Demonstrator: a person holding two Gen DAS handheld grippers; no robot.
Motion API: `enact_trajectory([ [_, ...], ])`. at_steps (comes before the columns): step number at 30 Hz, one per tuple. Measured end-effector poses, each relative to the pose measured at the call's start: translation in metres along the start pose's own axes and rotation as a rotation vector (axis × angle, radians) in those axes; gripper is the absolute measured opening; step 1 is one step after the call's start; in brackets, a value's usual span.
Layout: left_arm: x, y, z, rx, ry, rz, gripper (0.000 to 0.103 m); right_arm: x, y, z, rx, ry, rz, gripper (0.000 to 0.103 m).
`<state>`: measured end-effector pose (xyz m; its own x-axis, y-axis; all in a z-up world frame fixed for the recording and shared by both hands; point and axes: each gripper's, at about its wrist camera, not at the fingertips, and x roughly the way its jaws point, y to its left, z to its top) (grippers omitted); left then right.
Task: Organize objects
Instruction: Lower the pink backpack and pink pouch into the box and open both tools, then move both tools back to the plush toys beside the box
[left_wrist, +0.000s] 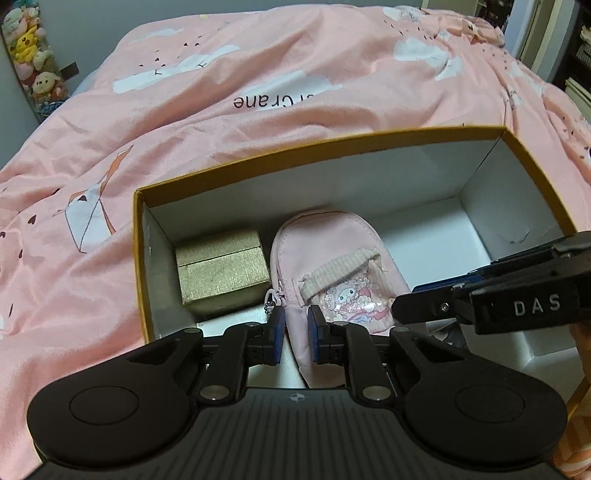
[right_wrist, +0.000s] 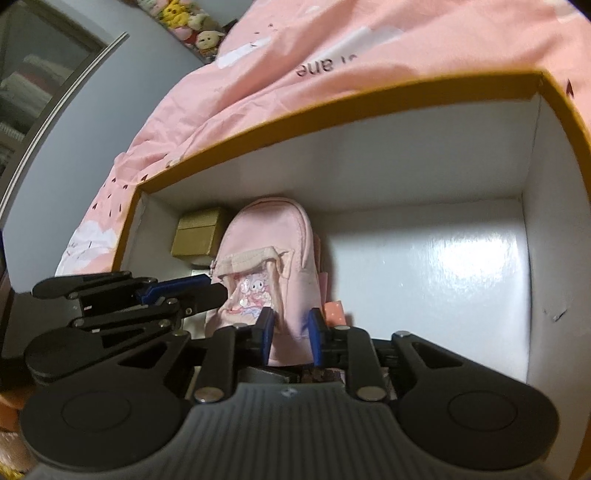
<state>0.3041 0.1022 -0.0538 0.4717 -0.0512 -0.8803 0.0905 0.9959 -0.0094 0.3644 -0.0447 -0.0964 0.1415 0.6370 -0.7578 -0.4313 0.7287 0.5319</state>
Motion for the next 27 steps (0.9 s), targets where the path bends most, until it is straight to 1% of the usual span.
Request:
enact_trajectory([
  [2,-0.006,0.001,-0.001,-0.013,-0.012,-0.004,0.019,-0.007,0.006,-0.002,-0.040,-0.021,-0.013,0.029],
  [3,-0.009,0.001,-0.003,-0.017,-0.019,-0.006,0.019,-0.010,0.009,-0.003,-0.061,-0.031,-0.021,0.035],
  [5,-0.021,-0.001,-0.006,-0.021,-0.047,-0.012,0.019,-0.021,0.016,-0.007,-0.110,-0.058,-0.040,0.037],
  [6,-0.029,-0.003,-0.008,-0.023,-0.069,-0.018,0.019,-0.027,0.019,-0.009,-0.134,-0.072,-0.046,0.038],
  [8,-0.049,-0.008,-0.014,-0.033,-0.122,-0.033,0.019,-0.044,0.026,-0.016,-0.190,-0.110,-0.060,0.046],
  [9,-0.060,-0.011,-0.017,-0.036,-0.152,-0.045,0.020,-0.053,0.029,-0.021,-0.220,-0.136,-0.066,0.052],
  [10,-0.072,-0.015,-0.022,-0.039,-0.183,-0.060,0.022,-0.064,0.033,-0.027,-0.252,-0.165,-0.077,0.055],
  [11,-0.083,-0.019,-0.027,-0.044,-0.210,-0.074,0.024,-0.074,0.036,-0.033,-0.274,-0.191,-0.088,0.057],
  [14,-0.113,-0.035,-0.044,-0.059,-0.276,-0.123,0.025,-0.106,0.041,-0.055,-0.316,-0.271,-0.131,0.057],
  [17,-0.133,-0.052,-0.066,-0.080,-0.317,-0.188,0.025,-0.132,0.040,-0.083,-0.331,-0.340,-0.183,0.057],
  [18,-0.137,-0.058,-0.075,-0.088,-0.327,-0.210,0.025,-0.139,0.039,-0.092,-0.335,-0.351,-0.199,0.057],
  [21,-0.139,-0.069,-0.097,-0.118,-0.321,-0.255,0.025,-0.157,0.034,-0.124,-0.342,-0.375,-0.258,0.057],
  [24,-0.126,-0.076,-0.117,-0.176,-0.261,-0.298,0.025,-0.172,0.025,-0.153,-0.303,-0.357,-0.313,0.057],
  [25,-0.119,-0.078,-0.124,-0.198,-0.232,-0.311,0.025,-0.174,0.021,-0.162,-0.277,-0.342,-0.314,0.057],
  [27,-0.106,-0.085,-0.135,-0.223,-0.190,-0.308,0.025,-0.176,0.011,-0.174,-0.220,-0.299,-0.298,0.057],
])
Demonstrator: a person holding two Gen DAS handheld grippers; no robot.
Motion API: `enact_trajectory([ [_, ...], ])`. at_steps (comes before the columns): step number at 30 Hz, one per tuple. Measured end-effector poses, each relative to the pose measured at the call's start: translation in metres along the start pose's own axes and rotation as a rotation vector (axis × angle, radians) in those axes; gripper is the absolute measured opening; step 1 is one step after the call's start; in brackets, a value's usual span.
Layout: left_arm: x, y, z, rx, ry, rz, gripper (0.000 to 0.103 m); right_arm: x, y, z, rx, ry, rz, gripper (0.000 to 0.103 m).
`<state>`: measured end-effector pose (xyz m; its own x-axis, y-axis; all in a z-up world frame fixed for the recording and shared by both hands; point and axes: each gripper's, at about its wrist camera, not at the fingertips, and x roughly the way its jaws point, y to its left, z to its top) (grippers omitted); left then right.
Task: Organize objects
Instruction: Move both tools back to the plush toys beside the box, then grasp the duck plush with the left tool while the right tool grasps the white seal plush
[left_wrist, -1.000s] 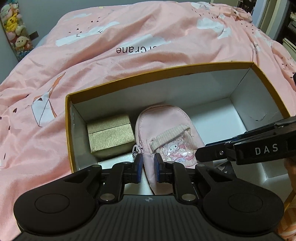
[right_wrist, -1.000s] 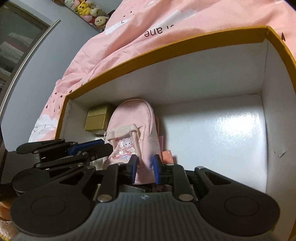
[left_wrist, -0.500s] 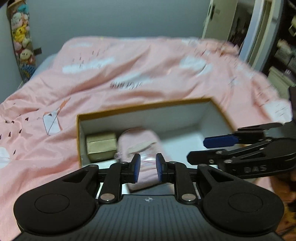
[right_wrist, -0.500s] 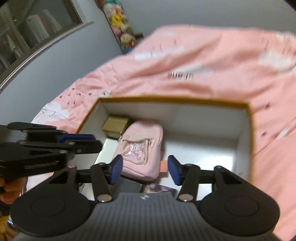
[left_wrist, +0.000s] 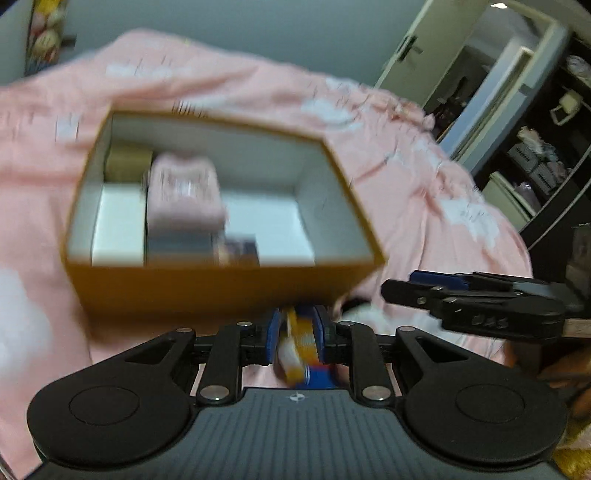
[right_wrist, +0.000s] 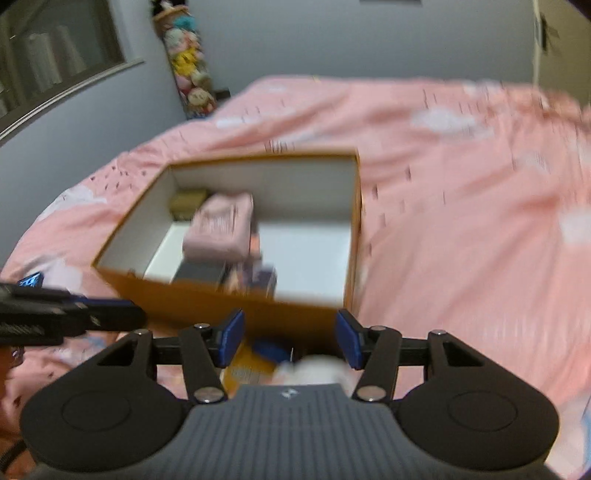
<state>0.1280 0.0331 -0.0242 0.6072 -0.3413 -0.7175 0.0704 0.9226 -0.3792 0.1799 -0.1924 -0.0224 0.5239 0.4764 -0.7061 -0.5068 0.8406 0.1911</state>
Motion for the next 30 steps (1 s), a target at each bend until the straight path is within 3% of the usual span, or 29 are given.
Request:
enact_trajectory([
  [5,0.029,-0.006,-0.026,-0.013,0.096,0.059,0.025,0.013,0.001,-0.012,0.010,0.043,-0.047,0.058],
  [13,0.025,-0.001,-0.035,-0.028,0.097,0.087,0.025,0.032,0.000,-0.025,0.008,0.138,-0.098,0.058],
  [18,0.031,0.000,-0.037,-0.040,0.112,0.058,0.025,0.015,-0.014,-0.042,0.063,0.201,-0.082,0.057],
  [21,0.034,-0.001,-0.038,-0.039,0.120,0.039,0.031,0.007,-0.024,-0.052,0.105,0.232,-0.062,0.057],
  [26,0.039,-0.001,-0.041,-0.035,0.150,0.025,0.040,0.003,-0.046,-0.062,0.295,0.277,0.012,0.057],
  [30,0.044,0.002,-0.042,-0.048,0.174,-0.008,0.041,0.002,-0.054,-0.070,0.377,0.298,0.067,0.057],
])
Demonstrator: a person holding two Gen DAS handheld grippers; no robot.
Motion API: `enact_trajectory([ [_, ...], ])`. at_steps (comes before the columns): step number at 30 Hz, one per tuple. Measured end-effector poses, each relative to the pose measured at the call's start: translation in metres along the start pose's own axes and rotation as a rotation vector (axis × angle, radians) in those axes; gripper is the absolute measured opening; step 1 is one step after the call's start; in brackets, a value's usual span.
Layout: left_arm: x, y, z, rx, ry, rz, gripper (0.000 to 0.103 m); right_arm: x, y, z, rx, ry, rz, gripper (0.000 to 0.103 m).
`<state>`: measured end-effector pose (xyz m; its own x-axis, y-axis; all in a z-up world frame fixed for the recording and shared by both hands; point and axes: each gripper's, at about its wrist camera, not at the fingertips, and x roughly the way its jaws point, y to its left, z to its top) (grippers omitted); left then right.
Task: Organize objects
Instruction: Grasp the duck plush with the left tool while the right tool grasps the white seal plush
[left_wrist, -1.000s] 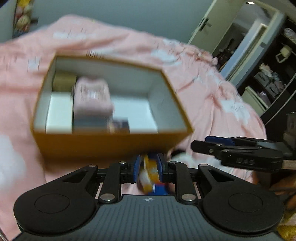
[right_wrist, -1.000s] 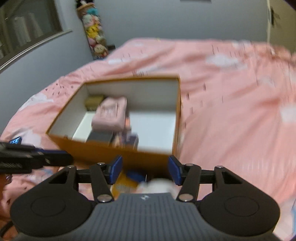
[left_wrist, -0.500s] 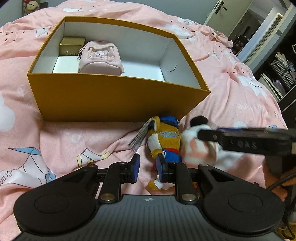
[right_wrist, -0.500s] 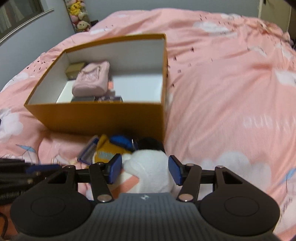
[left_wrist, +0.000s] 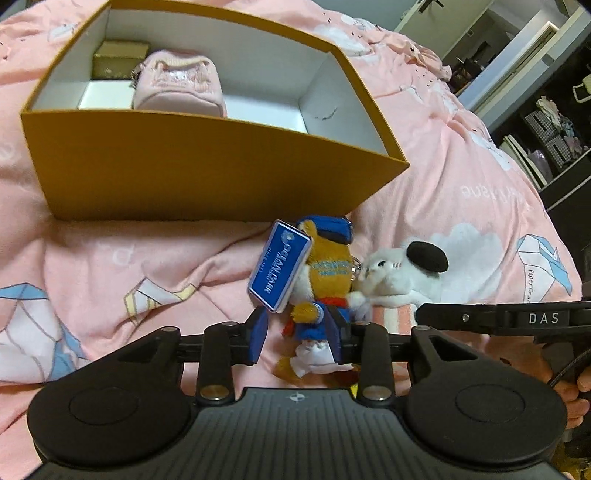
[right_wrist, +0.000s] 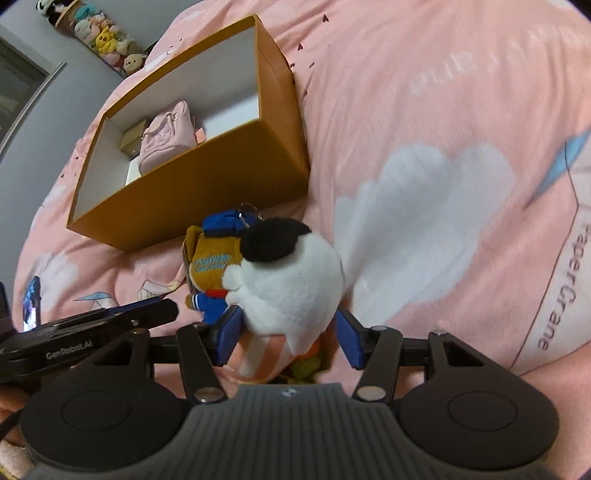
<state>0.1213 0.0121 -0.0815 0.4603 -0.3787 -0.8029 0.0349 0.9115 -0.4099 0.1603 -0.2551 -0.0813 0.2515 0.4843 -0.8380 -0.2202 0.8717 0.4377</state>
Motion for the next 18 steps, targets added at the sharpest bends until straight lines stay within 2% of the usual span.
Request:
enact_trajectory([
  [5,0.009,0.004,0.002,-0.018,0.006,-0.031,0.041,-0.004,0.011,0.003,-0.029,-0.037,-0.019,0.055],
  [8,0.019,0.008,0.003,-0.053,0.037,-0.049,0.041,-0.004,0.016,0.006,-0.050,-0.055,-0.028,0.055],
  [18,0.029,0.020,0.001,-0.114,0.069,-0.073,0.044,0.017,0.023,0.022,-0.016,-0.029,-0.045,0.066],
])
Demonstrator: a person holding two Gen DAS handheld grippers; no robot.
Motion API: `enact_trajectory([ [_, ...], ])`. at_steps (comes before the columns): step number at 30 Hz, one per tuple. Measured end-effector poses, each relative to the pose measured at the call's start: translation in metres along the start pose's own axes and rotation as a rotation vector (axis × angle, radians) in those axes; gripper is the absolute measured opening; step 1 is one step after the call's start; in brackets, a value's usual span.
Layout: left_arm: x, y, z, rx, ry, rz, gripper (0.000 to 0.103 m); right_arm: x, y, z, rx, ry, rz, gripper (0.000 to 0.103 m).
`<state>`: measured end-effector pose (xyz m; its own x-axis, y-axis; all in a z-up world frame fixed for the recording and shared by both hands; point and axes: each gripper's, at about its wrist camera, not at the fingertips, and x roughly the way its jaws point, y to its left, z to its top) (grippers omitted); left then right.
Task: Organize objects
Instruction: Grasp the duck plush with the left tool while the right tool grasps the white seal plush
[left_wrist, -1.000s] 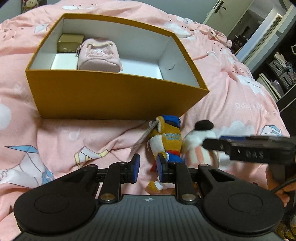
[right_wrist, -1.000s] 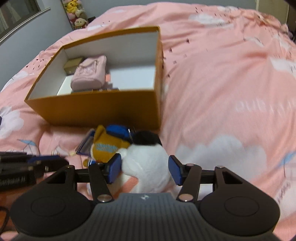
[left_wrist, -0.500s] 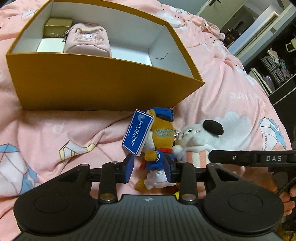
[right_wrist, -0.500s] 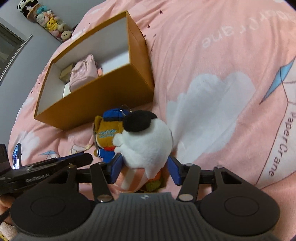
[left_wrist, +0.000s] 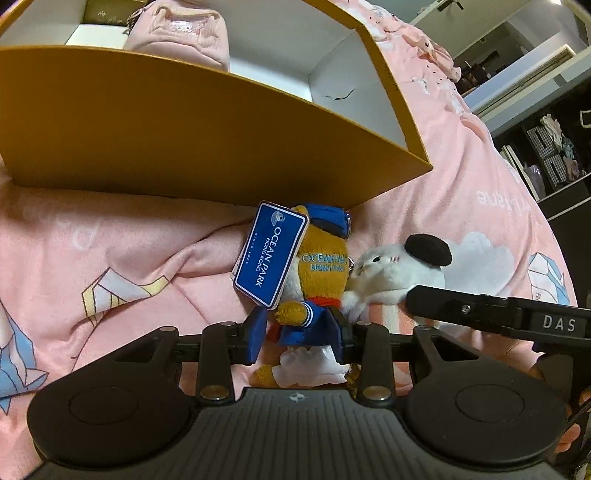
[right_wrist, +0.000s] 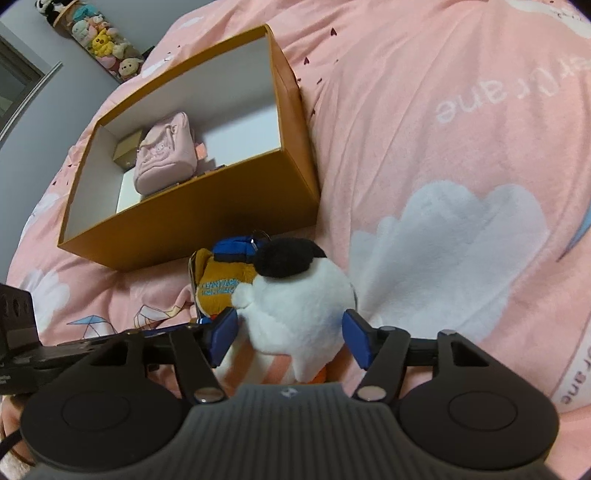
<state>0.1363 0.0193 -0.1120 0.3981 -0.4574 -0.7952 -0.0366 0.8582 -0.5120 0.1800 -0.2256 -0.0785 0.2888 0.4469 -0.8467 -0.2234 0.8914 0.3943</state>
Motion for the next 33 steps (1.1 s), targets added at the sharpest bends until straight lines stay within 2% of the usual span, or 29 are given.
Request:
enact_trajectory([
  [5,0.001,0.003,0.004,-0.016,0.012,-0.013,0.046,0.010,0.000,0.000,-0.019,0.016,-0.012,0.070],
  [13,0.018,0.000,0.014,-0.041,0.051,-0.043,0.054,0.013,-0.008,0.004,0.038,0.039,0.027,0.070],
  [21,0.031,-0.015,0.017,0.010,0.075,0.010,0.056,0.005,0.006,0.012,-0.026,0.026,-0.002,0.070],
  [25,0.035,-0.017,0.017,0.013,0.073,0.020,0.056,0.020,0.011,0.012,-0.063,0.033,-0.061,0.071],
  [33,0.039,-0.021,0.011,0.045,0.052,0.036,0.058,0.023,-0.007,0.008,-0.022,0.047,-0.022,0.066],
])
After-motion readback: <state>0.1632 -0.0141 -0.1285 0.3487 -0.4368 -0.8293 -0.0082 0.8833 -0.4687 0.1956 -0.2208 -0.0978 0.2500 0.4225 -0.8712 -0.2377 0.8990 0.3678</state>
